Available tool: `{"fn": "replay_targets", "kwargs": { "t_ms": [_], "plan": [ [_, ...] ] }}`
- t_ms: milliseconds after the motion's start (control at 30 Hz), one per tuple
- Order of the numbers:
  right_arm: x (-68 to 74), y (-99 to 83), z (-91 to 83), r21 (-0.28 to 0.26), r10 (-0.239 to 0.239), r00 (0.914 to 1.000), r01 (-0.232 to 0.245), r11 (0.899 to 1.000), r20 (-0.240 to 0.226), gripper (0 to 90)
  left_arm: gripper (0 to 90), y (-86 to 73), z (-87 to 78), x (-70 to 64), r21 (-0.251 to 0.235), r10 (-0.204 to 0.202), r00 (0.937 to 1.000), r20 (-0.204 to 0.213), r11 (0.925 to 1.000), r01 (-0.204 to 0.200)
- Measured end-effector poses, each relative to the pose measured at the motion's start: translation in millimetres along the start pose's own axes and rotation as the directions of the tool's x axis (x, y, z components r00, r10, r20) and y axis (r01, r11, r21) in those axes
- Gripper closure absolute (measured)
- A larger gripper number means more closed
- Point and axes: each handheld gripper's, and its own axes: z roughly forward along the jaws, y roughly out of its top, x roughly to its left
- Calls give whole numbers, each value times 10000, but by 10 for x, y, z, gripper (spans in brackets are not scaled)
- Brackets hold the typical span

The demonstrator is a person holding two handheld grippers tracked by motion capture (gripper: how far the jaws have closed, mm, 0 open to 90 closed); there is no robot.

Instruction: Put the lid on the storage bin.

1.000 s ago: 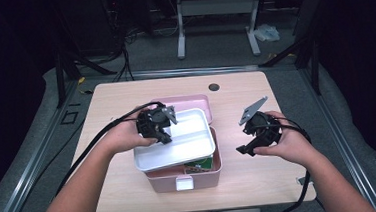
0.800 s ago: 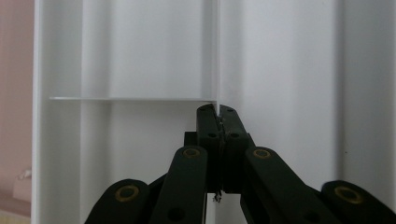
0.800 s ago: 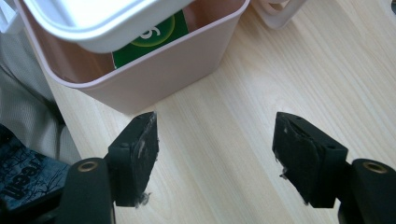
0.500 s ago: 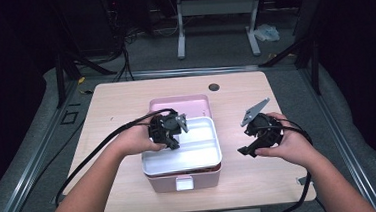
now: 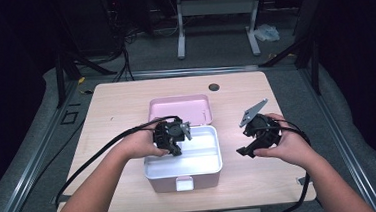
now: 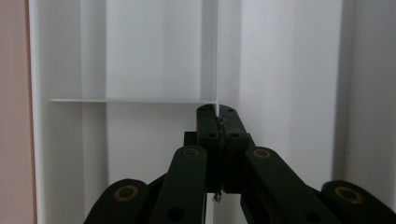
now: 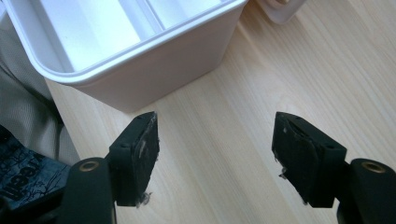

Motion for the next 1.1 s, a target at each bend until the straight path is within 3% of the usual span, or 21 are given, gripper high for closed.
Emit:
{"fn": "replay_targets", "kwargs": {
  "t_ms": [267,400,467,500,667,767,833,967,1100],
  "plan": [
    [-15,38,38,-9,79,10000,-79,10000,-22,318,892,0,4,-19,-25,301,9995,-28,9995,-301],
    [-32,71,44,-43,103,9999,-103,9999,-27,318,881,-4,-1,-23,-25,214,9997,-100,9998,-215],
    [-45,91,55,-56,99,9999,-99,9999,-28,317,726,-9,-19,-32,-90,-2,9997,-232,10000,0],
    [-50,101,64,-83,143,9999,-144,9999,-47,314,705,-13,-48,-39,-146,-3,9996,-267,9999,-1],
    [-117,173,125,-78,318,9995,-318,9995,-33,297,736,-42,-290,-93,-844,-279,9964,-801,9962,211],
    [-158,230,149,-250,541,9985,-541,9982,-34,298,808,-66,-375,-154,-1153,-516,9969,-592,9923,445],
    [-182,269,167,-358,712,9975,-711,9968,13,300,898,-70,-362,-192,-1150,-464,9979,-461,9925,408],
    [-209,353,209,-371,943,9955,-940,9949,73,321,900,-53,-216,-204,-800,-529,9985,-105,9954,519],
    [-242,461,261,-510,1285,9917,-1279,9905,86,336,900,-7,-108,-217,-705,-461,9986,-258,9965,441]
  ]
}}
